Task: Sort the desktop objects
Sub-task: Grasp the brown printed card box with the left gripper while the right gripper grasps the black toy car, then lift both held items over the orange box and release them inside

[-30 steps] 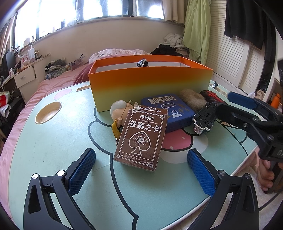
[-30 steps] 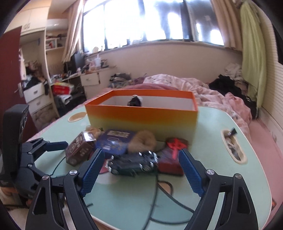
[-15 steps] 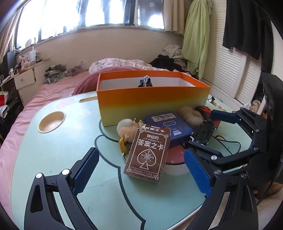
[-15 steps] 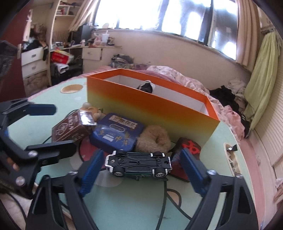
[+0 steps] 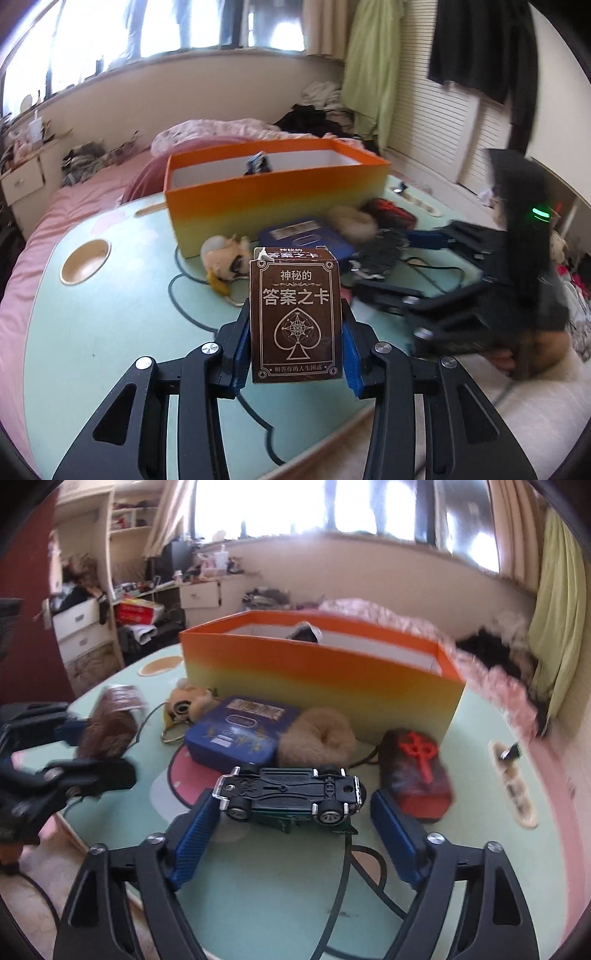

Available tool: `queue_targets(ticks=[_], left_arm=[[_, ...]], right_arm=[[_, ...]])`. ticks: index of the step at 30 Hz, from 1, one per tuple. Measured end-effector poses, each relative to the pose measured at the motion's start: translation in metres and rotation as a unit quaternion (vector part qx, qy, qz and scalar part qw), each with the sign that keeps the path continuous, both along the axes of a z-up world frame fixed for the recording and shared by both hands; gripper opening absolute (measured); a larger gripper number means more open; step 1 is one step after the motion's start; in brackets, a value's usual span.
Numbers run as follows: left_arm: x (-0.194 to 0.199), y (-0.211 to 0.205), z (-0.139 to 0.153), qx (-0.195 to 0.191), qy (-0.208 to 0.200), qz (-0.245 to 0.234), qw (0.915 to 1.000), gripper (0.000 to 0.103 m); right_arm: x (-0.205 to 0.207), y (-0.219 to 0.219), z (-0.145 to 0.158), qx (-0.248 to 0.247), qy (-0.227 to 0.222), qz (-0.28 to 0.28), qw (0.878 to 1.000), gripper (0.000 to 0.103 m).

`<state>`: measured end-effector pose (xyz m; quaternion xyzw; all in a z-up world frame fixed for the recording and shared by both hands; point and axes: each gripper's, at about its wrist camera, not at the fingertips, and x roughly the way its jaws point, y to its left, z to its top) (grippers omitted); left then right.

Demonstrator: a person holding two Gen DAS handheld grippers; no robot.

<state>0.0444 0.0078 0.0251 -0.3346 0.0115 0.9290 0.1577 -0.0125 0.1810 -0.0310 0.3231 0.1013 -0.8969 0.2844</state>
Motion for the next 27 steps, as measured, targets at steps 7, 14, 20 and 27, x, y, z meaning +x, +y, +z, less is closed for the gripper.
queue_targets(ticks=[7,14,20,27], left_arm=[[-0.002,-0.003,0.005,0.016,0.002,0.004,0.9999,0.042],[-0.011,-0.010,0.037,0.027,0.036,0.012,0.9989,0.042],[-0.090,-0.011,0.066,0.044,0.018,0.059,0.9971,0.042],[-0.163,-0.017,0.026,0.031,-0.057,0.117,0.9910,0.063]], right_arm=[[0.006,0.008,0.002,-0.028,0.009,0.002,1.000,0.075],[0.012,0.031,0.048,-0.118,0.036,0.004,0.992,0.075],[-0.060,0.015,0.081,-0.103,0.053,-0.093,0.989,0.075],[-0.105,-0.005,0.056,-0.007,0.024,-0.131,0.991,0.084]])
